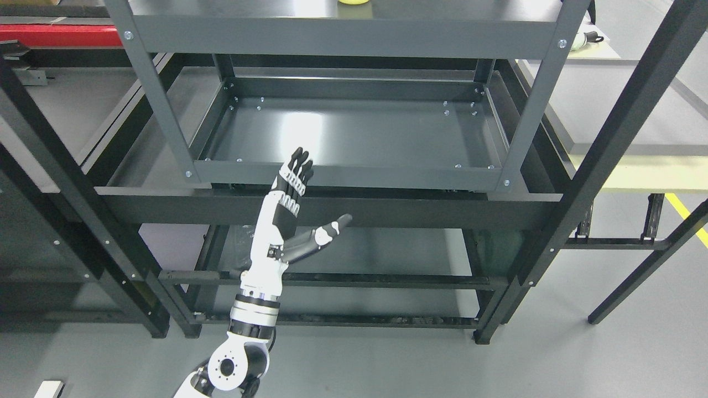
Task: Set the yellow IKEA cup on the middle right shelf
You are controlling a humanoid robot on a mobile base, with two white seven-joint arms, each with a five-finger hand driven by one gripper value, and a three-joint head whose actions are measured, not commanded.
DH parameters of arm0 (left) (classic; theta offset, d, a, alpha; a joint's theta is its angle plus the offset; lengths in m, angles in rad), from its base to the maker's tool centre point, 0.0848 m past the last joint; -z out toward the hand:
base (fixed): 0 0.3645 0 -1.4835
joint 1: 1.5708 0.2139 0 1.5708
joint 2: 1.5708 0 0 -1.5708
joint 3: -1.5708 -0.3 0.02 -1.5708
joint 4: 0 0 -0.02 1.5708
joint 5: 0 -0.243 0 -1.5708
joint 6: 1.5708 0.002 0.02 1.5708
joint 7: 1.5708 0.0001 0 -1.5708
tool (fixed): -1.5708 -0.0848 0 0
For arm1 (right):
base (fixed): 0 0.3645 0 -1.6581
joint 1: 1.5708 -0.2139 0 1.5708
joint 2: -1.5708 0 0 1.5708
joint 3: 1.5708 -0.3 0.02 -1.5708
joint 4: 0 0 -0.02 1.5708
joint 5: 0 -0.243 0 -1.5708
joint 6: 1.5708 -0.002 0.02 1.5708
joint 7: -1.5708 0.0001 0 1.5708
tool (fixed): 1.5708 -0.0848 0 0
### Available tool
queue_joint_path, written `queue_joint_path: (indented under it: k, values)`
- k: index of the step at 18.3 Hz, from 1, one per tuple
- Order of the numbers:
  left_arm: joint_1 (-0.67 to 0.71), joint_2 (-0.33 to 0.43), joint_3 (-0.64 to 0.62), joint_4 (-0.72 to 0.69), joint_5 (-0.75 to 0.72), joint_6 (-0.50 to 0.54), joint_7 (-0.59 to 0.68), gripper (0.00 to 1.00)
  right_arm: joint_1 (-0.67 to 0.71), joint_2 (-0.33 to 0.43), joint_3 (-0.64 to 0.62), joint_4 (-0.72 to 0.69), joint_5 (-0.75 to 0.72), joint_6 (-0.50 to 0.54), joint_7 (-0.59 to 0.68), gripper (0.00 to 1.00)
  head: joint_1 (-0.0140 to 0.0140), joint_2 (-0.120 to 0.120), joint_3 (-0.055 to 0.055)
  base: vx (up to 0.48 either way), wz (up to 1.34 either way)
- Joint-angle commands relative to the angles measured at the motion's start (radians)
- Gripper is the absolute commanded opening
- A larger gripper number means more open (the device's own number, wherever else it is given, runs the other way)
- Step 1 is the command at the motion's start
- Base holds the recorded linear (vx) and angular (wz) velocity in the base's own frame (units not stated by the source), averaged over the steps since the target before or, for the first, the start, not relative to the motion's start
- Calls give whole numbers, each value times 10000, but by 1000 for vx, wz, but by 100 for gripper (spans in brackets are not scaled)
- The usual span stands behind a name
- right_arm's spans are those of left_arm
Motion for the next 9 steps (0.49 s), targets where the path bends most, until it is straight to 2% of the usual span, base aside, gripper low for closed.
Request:
queue_joint_path:
  k: [1,6,9]
  values:
    - [1275,237,1338,406,-60,1270,3,99,138,-175,169,0,-245,-2,-8,99,0,0,0,-197,41]
    - [2152,849,1892,284,-75,1901,-12,99,138,-175,169,0,-245,-2,-8,99,0,0,0,-177,98]
    - [2291,882,2474,-159,-60,1810,-43,99,138,-175,169,0,-245,-2,-8,99,0,0,0,-153,207]
